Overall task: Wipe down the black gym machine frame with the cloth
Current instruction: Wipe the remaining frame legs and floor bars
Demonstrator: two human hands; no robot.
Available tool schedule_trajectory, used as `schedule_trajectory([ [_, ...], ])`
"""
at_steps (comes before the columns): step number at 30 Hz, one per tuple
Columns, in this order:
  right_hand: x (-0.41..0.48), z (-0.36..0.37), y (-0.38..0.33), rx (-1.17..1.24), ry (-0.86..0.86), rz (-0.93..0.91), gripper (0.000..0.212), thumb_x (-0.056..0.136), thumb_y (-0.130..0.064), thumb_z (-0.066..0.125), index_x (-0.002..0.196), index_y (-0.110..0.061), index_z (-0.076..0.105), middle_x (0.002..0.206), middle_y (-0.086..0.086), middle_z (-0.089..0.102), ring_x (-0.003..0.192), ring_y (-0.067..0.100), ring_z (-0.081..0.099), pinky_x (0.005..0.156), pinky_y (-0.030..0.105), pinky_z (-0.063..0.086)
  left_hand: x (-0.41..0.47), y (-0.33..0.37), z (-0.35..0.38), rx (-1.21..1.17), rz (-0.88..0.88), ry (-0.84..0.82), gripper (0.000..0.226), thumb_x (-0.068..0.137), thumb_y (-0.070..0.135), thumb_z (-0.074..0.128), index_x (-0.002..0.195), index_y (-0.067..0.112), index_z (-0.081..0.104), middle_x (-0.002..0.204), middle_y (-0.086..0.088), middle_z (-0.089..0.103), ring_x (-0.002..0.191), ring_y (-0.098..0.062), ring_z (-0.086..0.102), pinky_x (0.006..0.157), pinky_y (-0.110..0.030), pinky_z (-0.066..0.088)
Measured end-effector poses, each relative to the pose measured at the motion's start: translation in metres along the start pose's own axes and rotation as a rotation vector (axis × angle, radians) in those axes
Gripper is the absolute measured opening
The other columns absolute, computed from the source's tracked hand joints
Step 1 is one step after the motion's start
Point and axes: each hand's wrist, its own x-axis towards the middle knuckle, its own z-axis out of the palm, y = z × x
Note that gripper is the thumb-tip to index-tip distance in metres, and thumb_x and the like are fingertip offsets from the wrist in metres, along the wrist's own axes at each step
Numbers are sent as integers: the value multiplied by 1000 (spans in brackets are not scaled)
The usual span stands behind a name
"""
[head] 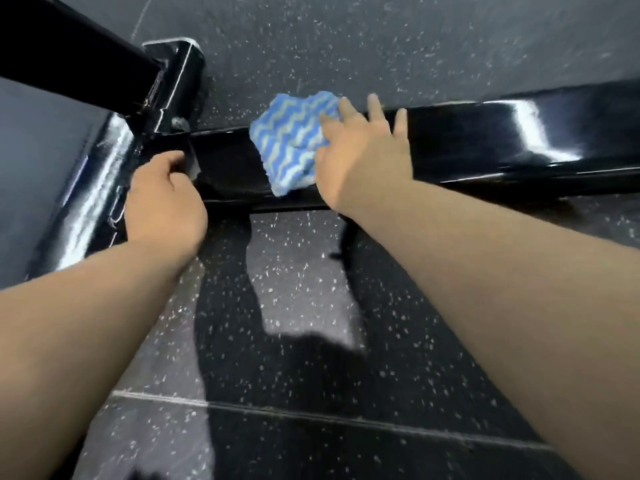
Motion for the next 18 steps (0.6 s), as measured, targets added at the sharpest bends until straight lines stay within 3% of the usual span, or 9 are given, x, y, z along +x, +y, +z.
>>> schedule_trajectory([
  [4, 22, 14, -73, -8, -113, -229, 59, 94, -25, 42, 150, -28, 25, 161, -3, 11, 148, 29, 2, 115, 56, -3, 13, -15, -22, -11, 34, -33, 46, 91, 11, 31, 127, 23, 58, 128, -2, 60, 119, -22, 53, 99, -26, 37],
  [7, 36, 33, -131, 14, -134, -352, 58, 92, -24, 47, 147, -32, 30, 159, -6, 16, 148, 29, 5, 114, 58, -2, 24, -35, -41, -34, 29, -49, 47, 88, 8, 31, 120, 25, 61, 112, 5, 65, 104, -15, 56, 86, -23, 39],
  [10, 46, 41, -156, -3, -151, -466, 58, 92, -20, 46, 145, -41, 32, 157, -14, 18, 148, 27, -1, 110, 64, -10, 25, -51, -49, -78, -2, -64, 47, 87, 8, 32, 117, 30, 61, 100, 14, 64, 93, -8, 56, 76, -16, 41],
  [12, 50, 42, -160, -12, -152, -526, 53, 93, -17, 42, 139, -42, 39, 154, -18, 23, 149, 25, -4, 107, 68, -14, 26, -56, -53, -79, 3, -71, 47, 89, 9, 33, 120, 31, 60, 103, 16, 64, 95, -5, 55, 74, -6, 39],
  [15, 40, 41, -150, 56, -123, -536, 36, 92, -14, 36, 114, -36, 55, 148, -18, 35, 149, 22, -2, 107, 67, -15, 21, -56, -50, -101, 3, -43, 38, 91, 19, 39, 117, 28, 64, 108, 10, 67, 101, -13, 59, 91, -25, 45],
  [16, 33, 41, -143, 93, -112, -532, 39, 92, -15, 38, 117, -39, 56, 147, -18, 36, 149, 20, -1, 108, 64, -15, 16, -54, -47, -115, 10, -37, 32, 89, 24, 43, 112, 28, 65, 101, 12, 67, 97, -13, 59, 90, -30, 46],
  [18, 15, 33, -127, 113, -129, -531, 45, 91, -16, 42, 128, -41, 52, 147, -17, 37, 148, 18, 3, 113, 56, -10, 2, -46, -41, -141, 11, -66, 23, 86, 27, 53, 107, 31, 60, 89, 15, 64, 85, -8, 58, 79, -25, 46],
])
